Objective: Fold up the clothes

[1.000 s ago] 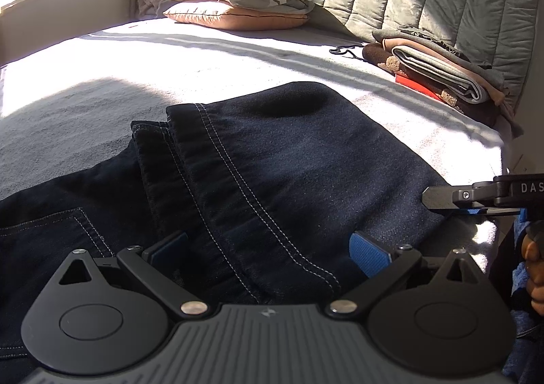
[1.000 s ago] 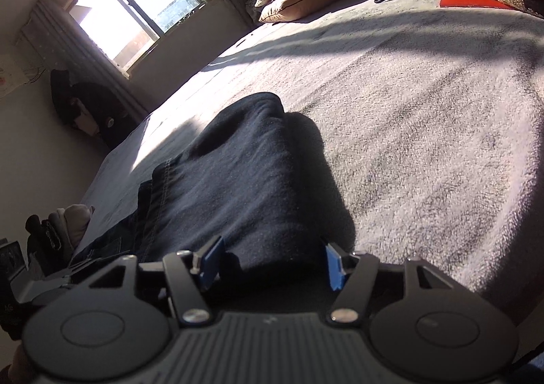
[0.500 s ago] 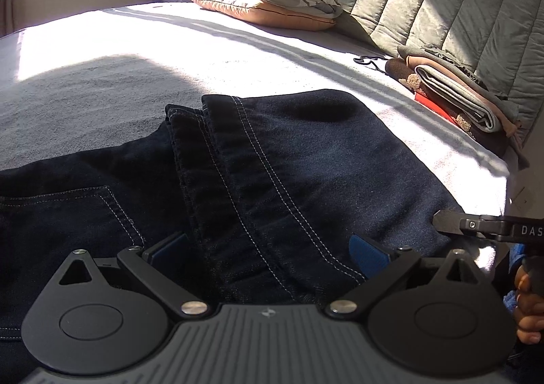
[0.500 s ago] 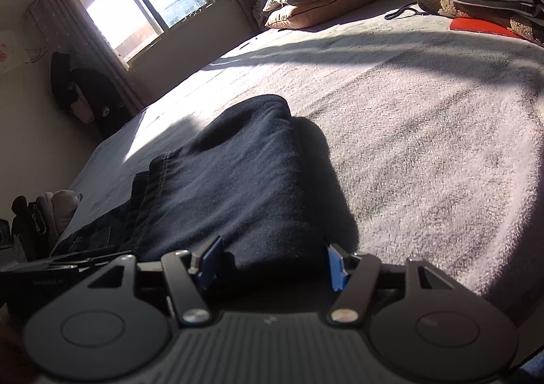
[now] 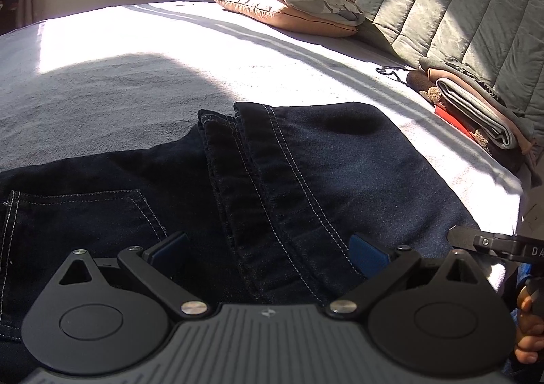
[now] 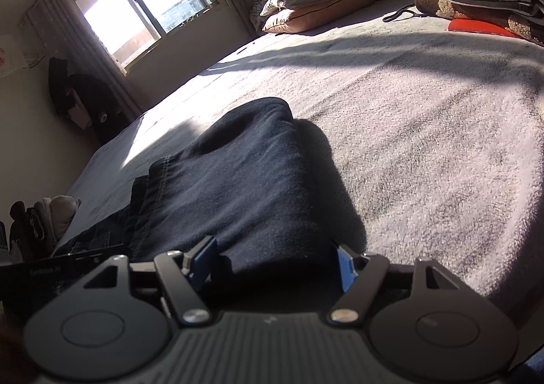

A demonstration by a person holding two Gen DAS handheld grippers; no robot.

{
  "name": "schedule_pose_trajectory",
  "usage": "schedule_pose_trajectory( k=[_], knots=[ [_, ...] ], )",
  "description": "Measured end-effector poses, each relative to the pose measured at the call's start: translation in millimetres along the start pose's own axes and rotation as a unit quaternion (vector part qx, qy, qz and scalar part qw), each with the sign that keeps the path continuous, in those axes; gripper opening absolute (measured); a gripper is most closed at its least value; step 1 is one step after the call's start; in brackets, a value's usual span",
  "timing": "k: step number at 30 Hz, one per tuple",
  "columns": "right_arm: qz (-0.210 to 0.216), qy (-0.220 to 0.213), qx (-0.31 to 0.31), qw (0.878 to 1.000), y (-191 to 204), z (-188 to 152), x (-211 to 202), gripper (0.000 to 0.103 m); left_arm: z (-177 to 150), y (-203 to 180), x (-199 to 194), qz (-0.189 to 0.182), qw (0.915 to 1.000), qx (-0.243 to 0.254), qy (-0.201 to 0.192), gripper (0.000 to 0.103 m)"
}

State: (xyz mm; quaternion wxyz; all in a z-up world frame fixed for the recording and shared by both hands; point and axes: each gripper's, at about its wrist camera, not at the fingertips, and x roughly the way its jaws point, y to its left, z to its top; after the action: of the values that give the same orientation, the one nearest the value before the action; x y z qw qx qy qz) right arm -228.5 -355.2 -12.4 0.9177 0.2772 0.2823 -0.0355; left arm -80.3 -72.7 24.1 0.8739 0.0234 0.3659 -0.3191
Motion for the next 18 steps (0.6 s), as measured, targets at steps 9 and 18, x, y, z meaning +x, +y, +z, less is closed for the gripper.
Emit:
schedule_pose_trajectory(
  k=[9, 18],
  knots=[
    [-0.006, -0.016, 0.013, 1.0, 2.4, -1.7, -0.2, 0.074, 1.7, 15.2, -9.9, -0.028, 0.9985, -0.048, -0.003, 0.102],
    [-0.035, -0.037, -0.017, 0.999, 15.7, -5.6, 0.8, 0.065, 0.5, 12.2, -7.4, 0.009, 0.9998, -0.019, 0.001, 0.103]
  ],
)
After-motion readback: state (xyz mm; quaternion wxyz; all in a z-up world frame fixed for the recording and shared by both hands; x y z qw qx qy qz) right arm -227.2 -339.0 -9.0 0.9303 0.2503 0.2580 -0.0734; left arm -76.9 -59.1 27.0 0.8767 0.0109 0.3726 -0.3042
